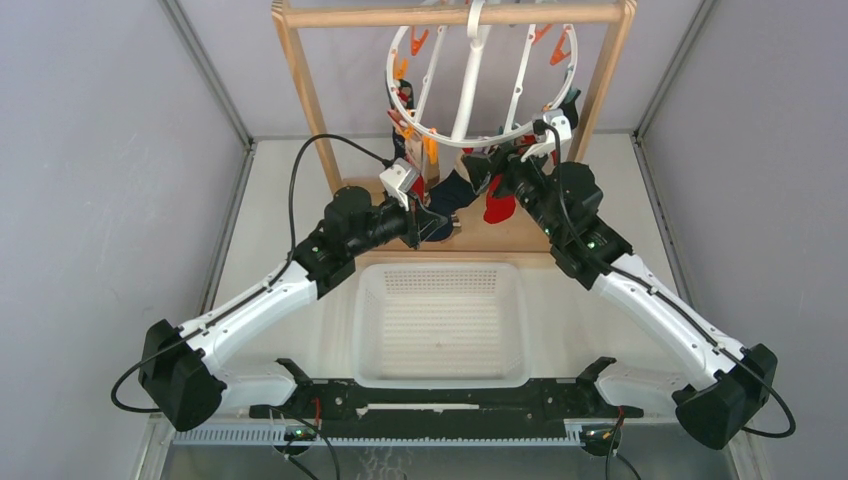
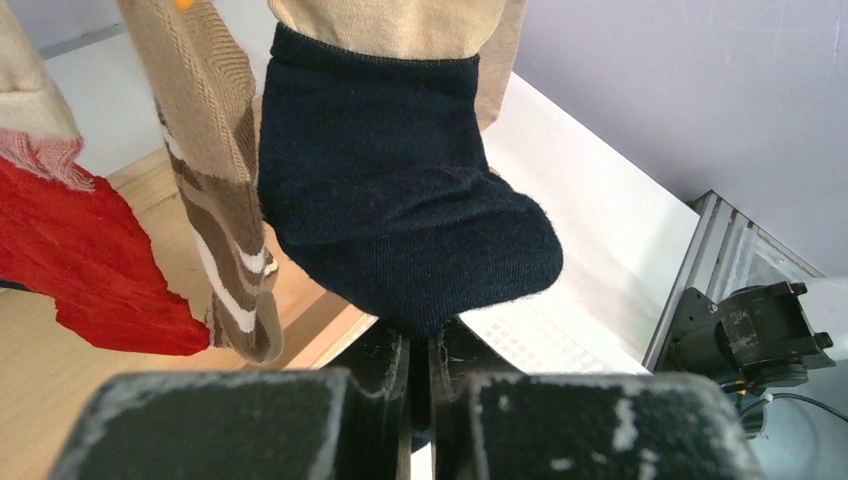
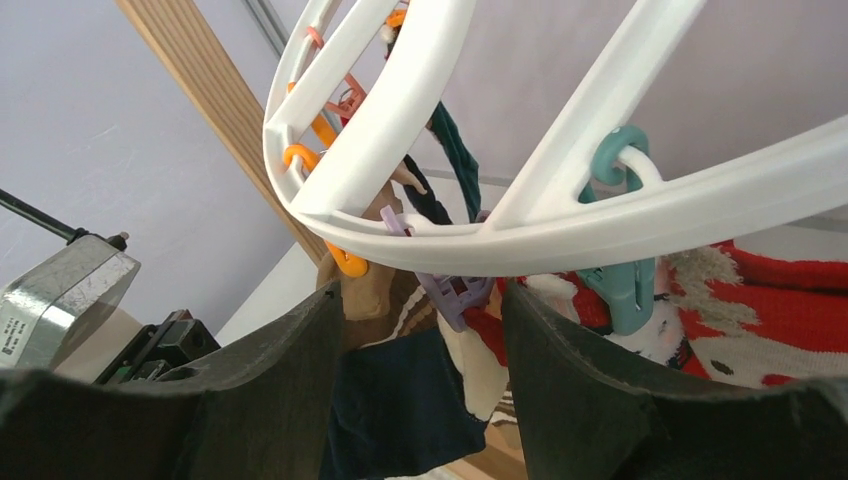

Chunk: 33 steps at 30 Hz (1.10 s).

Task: Remove the socks clipped to the hanger
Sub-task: Remove the sock from the hanger.

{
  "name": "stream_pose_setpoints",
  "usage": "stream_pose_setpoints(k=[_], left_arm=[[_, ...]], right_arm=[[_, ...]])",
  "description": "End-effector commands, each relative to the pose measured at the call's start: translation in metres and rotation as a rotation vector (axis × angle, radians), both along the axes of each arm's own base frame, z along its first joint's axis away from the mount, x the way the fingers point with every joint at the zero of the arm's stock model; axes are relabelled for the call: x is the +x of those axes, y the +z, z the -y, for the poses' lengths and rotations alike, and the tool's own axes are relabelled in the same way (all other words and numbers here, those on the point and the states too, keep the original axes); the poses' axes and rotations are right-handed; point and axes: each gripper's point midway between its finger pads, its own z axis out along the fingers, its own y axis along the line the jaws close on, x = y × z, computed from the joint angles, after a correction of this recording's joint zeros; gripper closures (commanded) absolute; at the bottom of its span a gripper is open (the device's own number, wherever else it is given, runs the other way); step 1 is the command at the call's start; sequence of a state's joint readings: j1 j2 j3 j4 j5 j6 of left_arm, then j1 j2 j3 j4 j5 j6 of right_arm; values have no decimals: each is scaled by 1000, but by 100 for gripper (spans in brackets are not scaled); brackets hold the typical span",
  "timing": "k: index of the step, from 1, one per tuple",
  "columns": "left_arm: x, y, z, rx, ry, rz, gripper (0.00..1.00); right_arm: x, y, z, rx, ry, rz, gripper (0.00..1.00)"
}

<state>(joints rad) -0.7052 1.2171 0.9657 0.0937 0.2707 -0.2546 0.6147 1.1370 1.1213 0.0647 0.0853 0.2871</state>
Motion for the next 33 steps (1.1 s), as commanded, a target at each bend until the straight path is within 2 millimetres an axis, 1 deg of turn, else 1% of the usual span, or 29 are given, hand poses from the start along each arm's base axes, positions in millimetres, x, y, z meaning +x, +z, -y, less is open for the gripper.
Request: stream_pose_setpoints(k=[1, 9, 13, 16, 20, 27, 28, 33], left_arm=[[-2, 52, -1, -86, -15, 83, 96], [-5, 53, -6, -76, -15, 71, 96], [-1, 52, -13, -52, 15, 48, 96], [-2, 48, -19, -33, 16, 16, 96], [-4, 52, -23, -38, 14, 11, 95], [-6, 57, -24, -45, 10, 9, 95], [-6, 57, -23, -46, 9, 9, 95], [-5, 57, -22, -47, 6, 4, 95]], right_arm=[[4, 32, 3, 7, -14, 104, 34], [6, 31, 3, -33, -15, 141, 34], [5, 32, 3, -43, -4, 165, 34], [5, 33, 3, -47, 1, 180, 34], [7, 30, 5, -36, 10, 176, 35], [13, 28, 10, -17, 2, 168, 38], [10, 27, 7, -19, 26, 170, 38], [10, 29, 6, -13, 33, 174, 41]])
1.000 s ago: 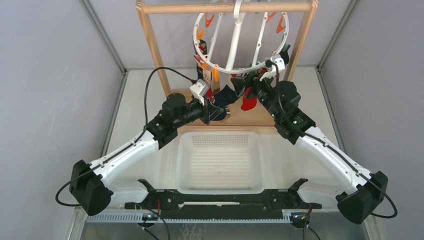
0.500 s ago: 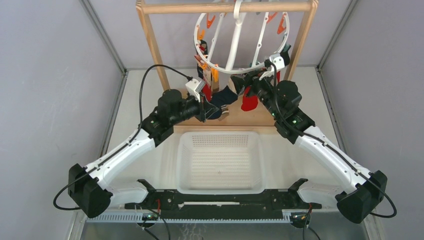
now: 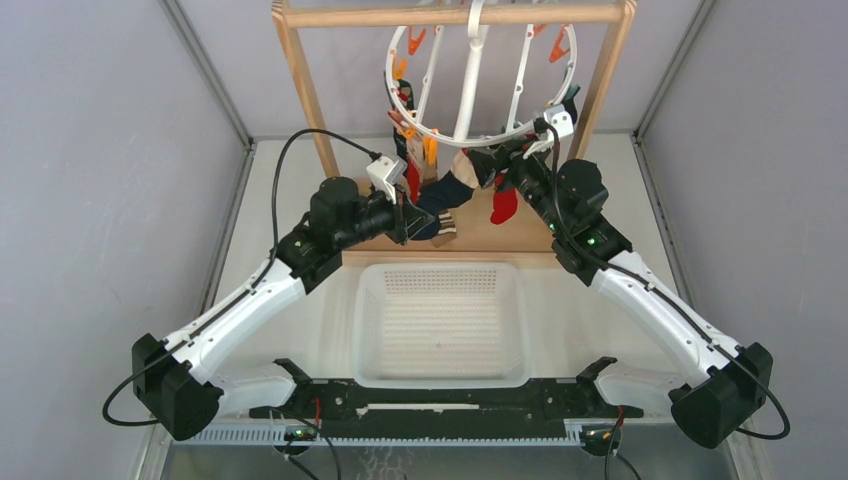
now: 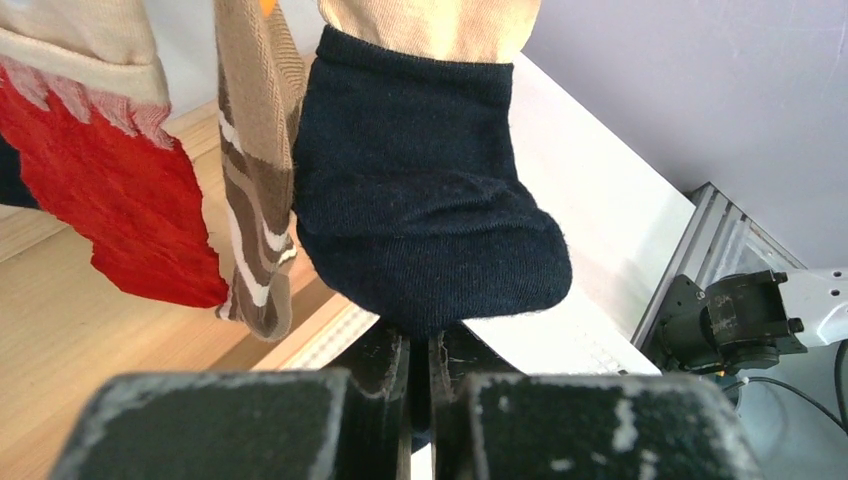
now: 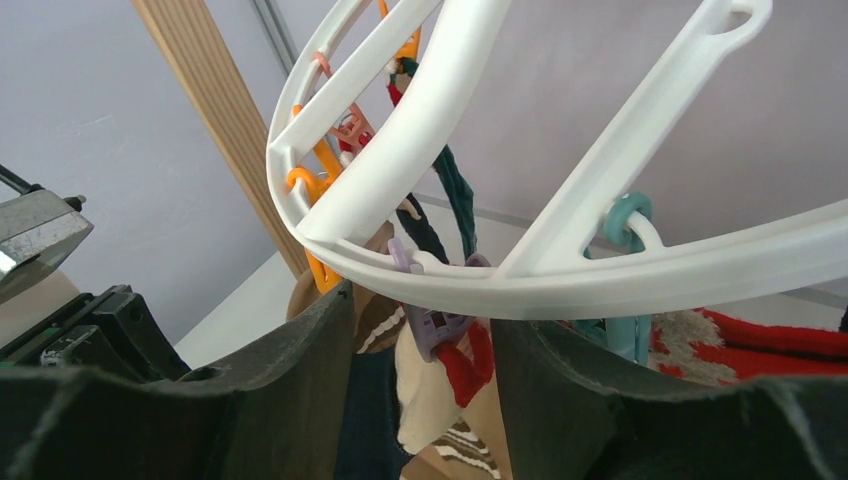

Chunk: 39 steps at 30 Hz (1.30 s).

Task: Remove the socks clipped to the hanger
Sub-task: Remove the sock from the hanger.

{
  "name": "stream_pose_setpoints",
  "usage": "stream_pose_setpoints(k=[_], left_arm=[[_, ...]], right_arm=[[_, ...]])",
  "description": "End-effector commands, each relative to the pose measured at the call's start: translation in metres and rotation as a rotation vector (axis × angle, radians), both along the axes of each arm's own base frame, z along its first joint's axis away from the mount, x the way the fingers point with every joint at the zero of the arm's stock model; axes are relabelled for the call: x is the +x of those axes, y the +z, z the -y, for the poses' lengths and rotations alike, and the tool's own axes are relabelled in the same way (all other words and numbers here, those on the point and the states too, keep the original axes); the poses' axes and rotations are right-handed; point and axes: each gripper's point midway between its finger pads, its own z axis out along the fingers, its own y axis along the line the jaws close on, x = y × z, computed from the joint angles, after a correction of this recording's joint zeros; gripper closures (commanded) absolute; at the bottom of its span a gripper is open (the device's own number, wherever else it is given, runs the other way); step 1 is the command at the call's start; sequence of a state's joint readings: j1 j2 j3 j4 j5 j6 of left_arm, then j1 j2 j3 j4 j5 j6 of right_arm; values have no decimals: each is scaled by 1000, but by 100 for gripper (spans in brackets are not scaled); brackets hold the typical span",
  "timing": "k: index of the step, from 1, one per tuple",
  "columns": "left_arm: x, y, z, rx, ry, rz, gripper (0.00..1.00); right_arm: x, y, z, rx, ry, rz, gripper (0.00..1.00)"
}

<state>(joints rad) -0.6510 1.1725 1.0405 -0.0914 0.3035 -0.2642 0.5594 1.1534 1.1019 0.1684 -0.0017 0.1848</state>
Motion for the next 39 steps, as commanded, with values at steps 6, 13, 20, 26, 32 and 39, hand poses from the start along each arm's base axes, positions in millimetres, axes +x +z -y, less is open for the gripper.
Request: stream_pose_setpoints(k=[6, 13, 20, 26, 32, 39], left_arm=[[-3, 46, 1, -80, -18, 67, 95], [-5, 49, 2, -87, -32, 68, 95], [-11, 51, 4, -103, -59, 65, 95], [-12, 51, 4, -103, -63, 64, 95], [-12, 51, 5, -105, -68, 65, 95], [-13, 50, 4, -105, -68, 63, 95]], right_arm=[[-2, 20, -1, 40, 16, 60, 46], [1, 16, -3, 38, 22, 54, 46], [7, 13, -7, 55, 25, 43, 41], [9, 12, -9, 65, 22, 41, 47], [9, 14, -8, 67, 21, 47, 60], [8, 14, -8, 67, 23, 47, 70]])
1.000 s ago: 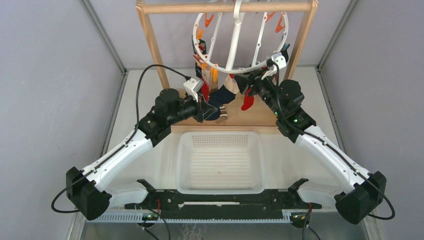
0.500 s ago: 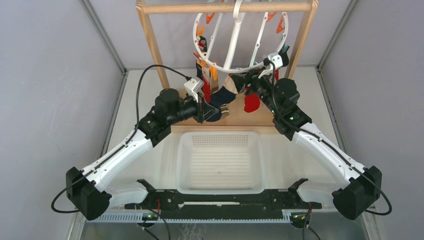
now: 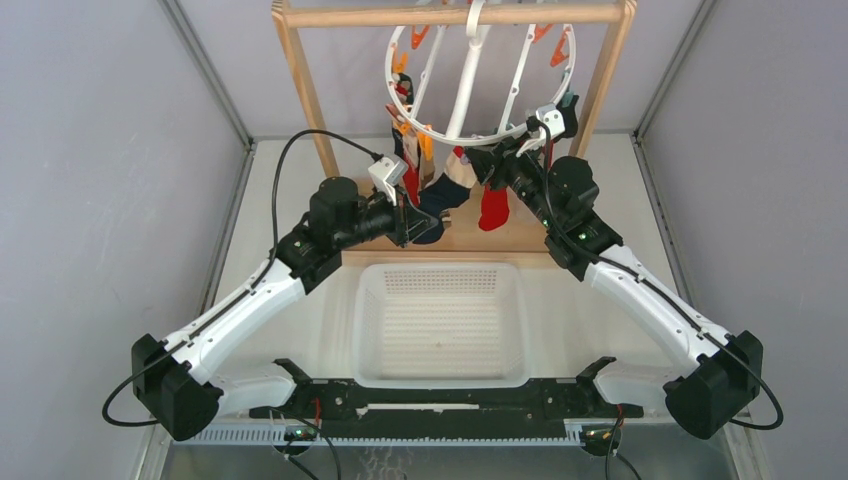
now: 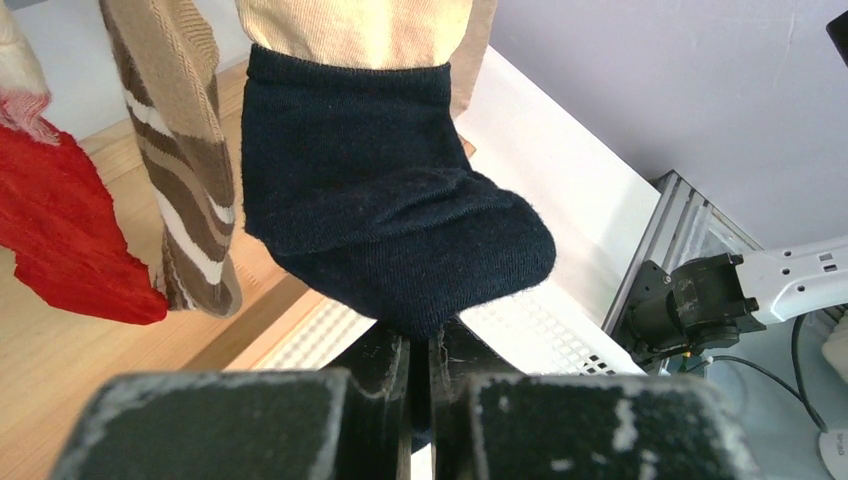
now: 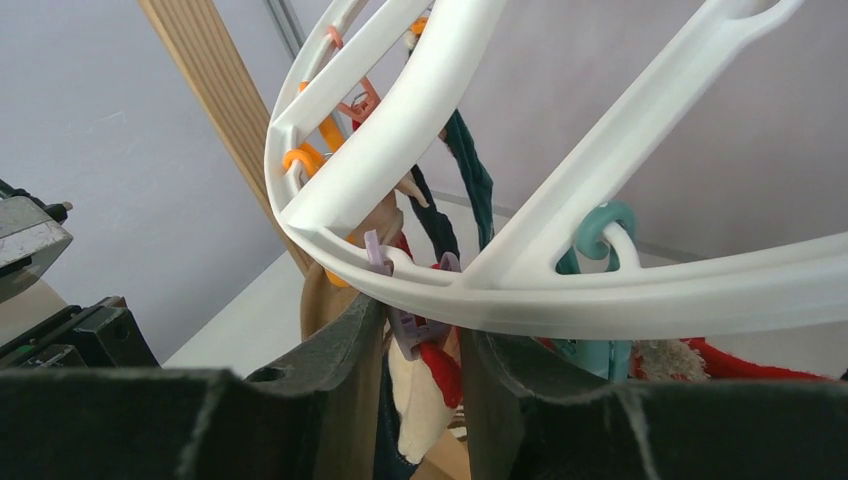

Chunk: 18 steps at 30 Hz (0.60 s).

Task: Remove the socks clipped to the hanger
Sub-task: Remove the sock from the hanger.

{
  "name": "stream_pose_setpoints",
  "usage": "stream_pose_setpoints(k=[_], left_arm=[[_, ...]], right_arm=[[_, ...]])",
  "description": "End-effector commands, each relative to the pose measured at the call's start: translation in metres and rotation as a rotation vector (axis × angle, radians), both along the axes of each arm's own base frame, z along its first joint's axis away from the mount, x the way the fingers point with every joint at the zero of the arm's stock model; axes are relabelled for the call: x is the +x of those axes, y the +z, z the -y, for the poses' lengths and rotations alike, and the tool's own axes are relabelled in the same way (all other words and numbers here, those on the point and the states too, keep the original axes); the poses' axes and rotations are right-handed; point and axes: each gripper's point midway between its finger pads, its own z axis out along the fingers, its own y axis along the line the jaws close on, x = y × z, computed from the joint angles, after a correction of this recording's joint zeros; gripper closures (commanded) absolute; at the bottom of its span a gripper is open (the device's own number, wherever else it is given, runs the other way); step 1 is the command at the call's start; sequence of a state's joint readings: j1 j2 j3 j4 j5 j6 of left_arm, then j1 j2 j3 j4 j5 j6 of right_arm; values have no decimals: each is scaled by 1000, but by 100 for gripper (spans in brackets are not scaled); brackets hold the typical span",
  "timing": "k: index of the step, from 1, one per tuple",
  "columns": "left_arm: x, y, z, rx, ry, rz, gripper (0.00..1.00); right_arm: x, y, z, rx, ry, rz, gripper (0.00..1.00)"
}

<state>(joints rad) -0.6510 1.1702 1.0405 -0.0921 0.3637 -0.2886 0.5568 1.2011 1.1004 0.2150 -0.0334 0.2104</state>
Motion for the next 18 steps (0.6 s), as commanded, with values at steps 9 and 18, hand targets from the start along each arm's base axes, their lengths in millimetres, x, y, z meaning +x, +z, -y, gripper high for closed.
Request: stream_pose_setpoints(k=[9, 18], left_arm=[[-4, 47, -2, -85, -12, 86, 95], [-10, 47, -4, -100, -16, 80, 95]], right_arm=[[-1, 23, 7, 54, -19, 53, 100], [-4, 25, 10, 57, -25, 53, 100]])
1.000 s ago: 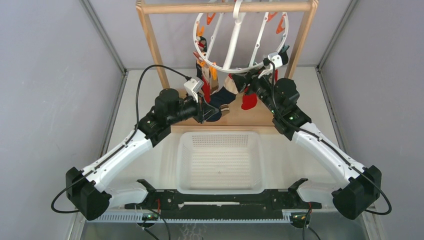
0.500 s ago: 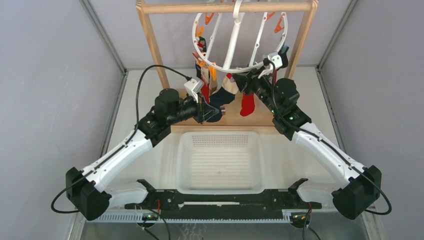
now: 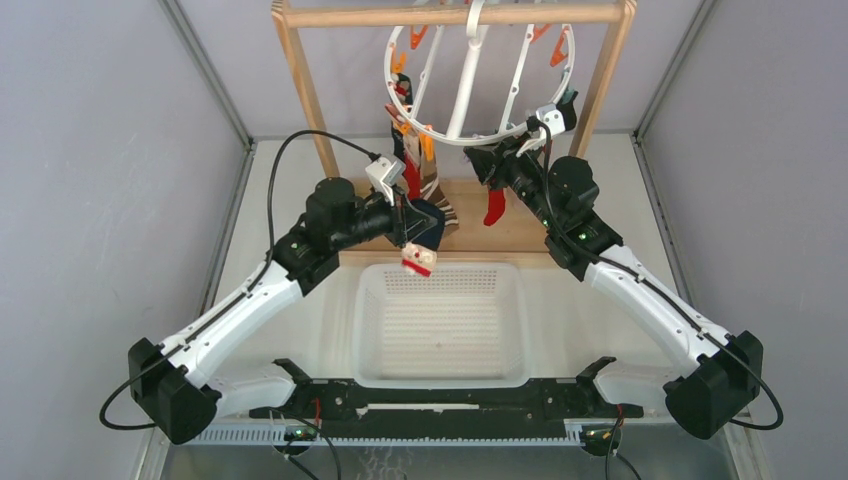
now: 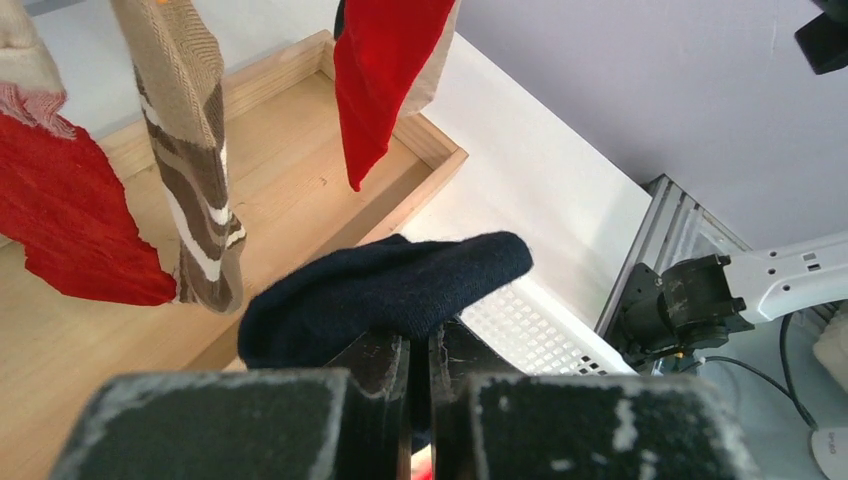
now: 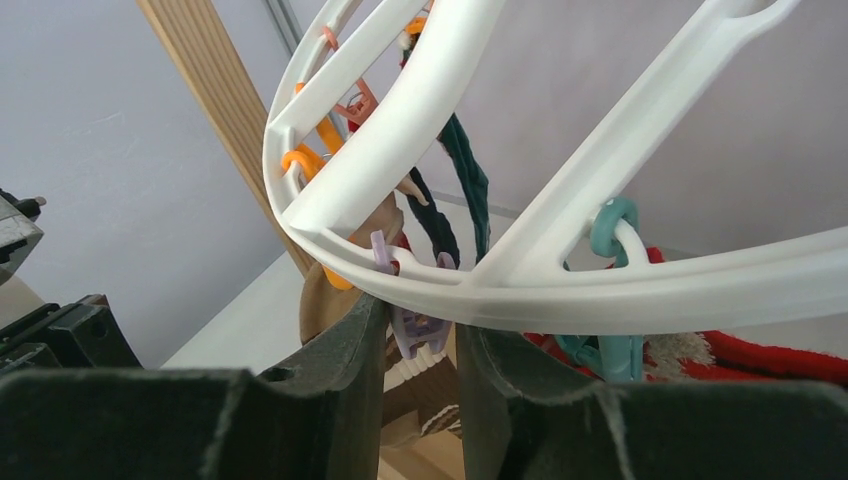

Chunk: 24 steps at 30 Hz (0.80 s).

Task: Remove the socks clipped to the hanger
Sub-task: Remove the sock from the hanger.

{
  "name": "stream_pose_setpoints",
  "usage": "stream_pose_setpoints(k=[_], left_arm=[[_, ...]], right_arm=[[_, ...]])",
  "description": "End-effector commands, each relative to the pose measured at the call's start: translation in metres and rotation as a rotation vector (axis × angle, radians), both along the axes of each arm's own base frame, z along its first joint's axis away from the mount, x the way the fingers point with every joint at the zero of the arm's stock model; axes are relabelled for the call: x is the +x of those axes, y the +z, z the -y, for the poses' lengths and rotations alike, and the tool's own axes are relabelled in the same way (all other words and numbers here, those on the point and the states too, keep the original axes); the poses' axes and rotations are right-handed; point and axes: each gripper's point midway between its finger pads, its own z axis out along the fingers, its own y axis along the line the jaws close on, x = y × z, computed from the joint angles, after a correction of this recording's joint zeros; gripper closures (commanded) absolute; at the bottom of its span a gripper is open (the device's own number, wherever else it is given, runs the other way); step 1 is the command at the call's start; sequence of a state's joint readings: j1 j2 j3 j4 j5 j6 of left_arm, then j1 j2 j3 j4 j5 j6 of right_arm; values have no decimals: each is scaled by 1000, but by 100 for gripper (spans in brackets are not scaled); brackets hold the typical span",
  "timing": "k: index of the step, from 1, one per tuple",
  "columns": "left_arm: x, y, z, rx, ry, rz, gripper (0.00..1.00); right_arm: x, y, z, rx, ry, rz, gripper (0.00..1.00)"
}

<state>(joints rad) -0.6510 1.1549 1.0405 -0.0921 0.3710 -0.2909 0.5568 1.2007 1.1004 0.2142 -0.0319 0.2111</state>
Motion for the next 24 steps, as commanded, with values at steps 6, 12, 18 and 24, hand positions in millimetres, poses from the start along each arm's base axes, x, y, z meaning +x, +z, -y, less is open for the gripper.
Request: stream_pose_setpoints(k=[6, 12, 18, 24], left_arm=[[-16, 44, -4, -117, -30, 58, 94], [-20, 40, -7, -125, -27, 41, 94], [-23, 35, -9, -123, -22, 30, 94], [-24, 32, -11, -119, -15, 23, 94]], right_arm=[[-4, 24, 10, 57, -22, 45, 100], [-5, 21, 8, 60, -12, 32, 93], [-8, 22, 9, 67, -10, 23, 45], [-11, 22, 11, 71, -12, 13, 27]])
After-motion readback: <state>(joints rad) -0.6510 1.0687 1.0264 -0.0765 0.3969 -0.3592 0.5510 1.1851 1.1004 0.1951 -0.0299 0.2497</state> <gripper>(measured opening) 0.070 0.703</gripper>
